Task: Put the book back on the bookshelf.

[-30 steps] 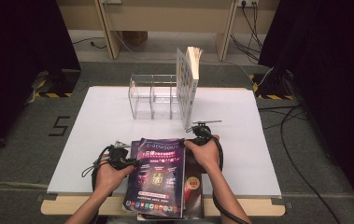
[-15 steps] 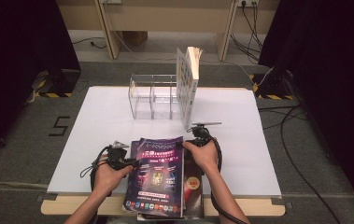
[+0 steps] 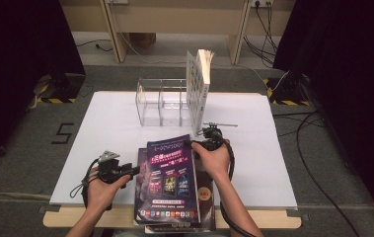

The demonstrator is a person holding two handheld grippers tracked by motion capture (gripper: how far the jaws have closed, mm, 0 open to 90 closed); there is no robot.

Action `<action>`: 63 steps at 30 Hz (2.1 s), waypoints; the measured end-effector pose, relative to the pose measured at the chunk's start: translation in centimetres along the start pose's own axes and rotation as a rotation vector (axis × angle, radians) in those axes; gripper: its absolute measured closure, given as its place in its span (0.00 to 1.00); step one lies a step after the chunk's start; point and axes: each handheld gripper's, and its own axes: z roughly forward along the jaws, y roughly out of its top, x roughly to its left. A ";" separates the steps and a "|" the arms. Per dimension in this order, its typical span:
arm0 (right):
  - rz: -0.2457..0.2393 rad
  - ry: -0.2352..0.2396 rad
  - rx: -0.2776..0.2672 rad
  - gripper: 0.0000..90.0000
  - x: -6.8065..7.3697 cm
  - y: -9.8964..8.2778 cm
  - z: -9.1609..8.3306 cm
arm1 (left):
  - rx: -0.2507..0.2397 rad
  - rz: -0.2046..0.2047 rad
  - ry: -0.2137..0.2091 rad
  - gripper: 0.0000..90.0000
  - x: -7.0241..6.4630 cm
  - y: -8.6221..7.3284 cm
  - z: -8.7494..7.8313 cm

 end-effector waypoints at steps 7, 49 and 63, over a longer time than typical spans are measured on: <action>-0.080 -0.034 -0.122 0.92 1.8 0.8 -2.1 | -0.043 -0.009 0.009 0.60 0.4 0.1 -0.3; -0.251 -0.192 -0.543 0.93 7.1 6.3 -4.9 | -0.072 -0.002 0.039 0.53 0.9 -0.1 -0.3; -0.270 -0.232 -0.583 0.93 7.8 8.4 -3.9 | -0.069 -0.001 0.032 0.53 1.0 -0.3 -0.1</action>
